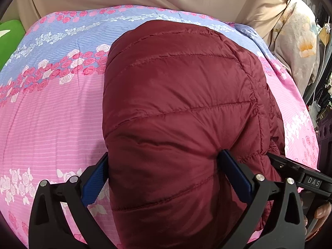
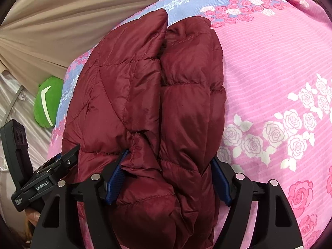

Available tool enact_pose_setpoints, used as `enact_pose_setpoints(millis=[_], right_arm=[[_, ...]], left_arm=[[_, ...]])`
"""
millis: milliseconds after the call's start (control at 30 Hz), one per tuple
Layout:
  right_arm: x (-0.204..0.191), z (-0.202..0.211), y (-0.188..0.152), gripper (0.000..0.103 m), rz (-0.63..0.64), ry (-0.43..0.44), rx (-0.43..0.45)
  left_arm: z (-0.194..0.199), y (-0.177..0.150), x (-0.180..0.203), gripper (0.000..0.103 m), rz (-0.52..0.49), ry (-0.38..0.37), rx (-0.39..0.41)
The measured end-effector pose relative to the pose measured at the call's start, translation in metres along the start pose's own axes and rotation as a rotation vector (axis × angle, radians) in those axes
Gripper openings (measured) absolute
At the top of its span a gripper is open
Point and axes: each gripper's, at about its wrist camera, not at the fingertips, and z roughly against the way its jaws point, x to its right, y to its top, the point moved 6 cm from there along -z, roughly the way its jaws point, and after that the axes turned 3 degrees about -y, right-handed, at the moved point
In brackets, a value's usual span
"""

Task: Fold large clothes

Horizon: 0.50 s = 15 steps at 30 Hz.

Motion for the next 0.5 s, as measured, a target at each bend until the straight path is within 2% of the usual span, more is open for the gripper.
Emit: enact_pose_setpoints(millis=[133, 167, 267, 300, 333, 400, 433, 500], right_arm=[[0.000, -0.002, -0.001, 0.071, 0.005, 0.007, 0.007], [0.001, -0.003, -0.001, 0.068, 0.000, 0.012, 0.009], [-0.001, -0.003, -0.001, 0.047, -0.009, 0.046, 0.006], [-0.002, -0.002, -0.002, 0.039, -0.011, 0.050, 0.009], [-0.003, 0.000, -0.002, 0.034, -0.006, 0.049, 0.014], [-0.007, 0.008, 0.000, 0.022, -0.003, 0.057, 0.037], [-0.010, 0.014, 0.001, 0.020, 0.005, 0.059, 0.054], [-0.016, 0.024, 0.003, 0.016, 0.014, 0.064, 0.085]], left_arm=[[-0.003, 0.001, -0.004, 0.098, 0.015, -0.029, -0.007], [-0.003, 0.002, -0.005, 0.098, 0.018, -0.035, -0.010], [-0.002, 0.003, -0.005, 0.095, 0.014, -0.054, -0.009], [0.000, 0.004, -0.005, 0.089, 0.011, -0.059, -0.005], [0.002, 0.005, -0.005, 0.085, 0.007, -0.062, 0.001], [0.010, 0.009, -0.005, 0.063, -0.005, -0.067, 0.022], [0.018, 0.013, -0.006, 0.052, -0.012, -0.082, 0.040], [0.030, 0.021, -0.006, 0.040, -0.019, -0.114, 0.073]])
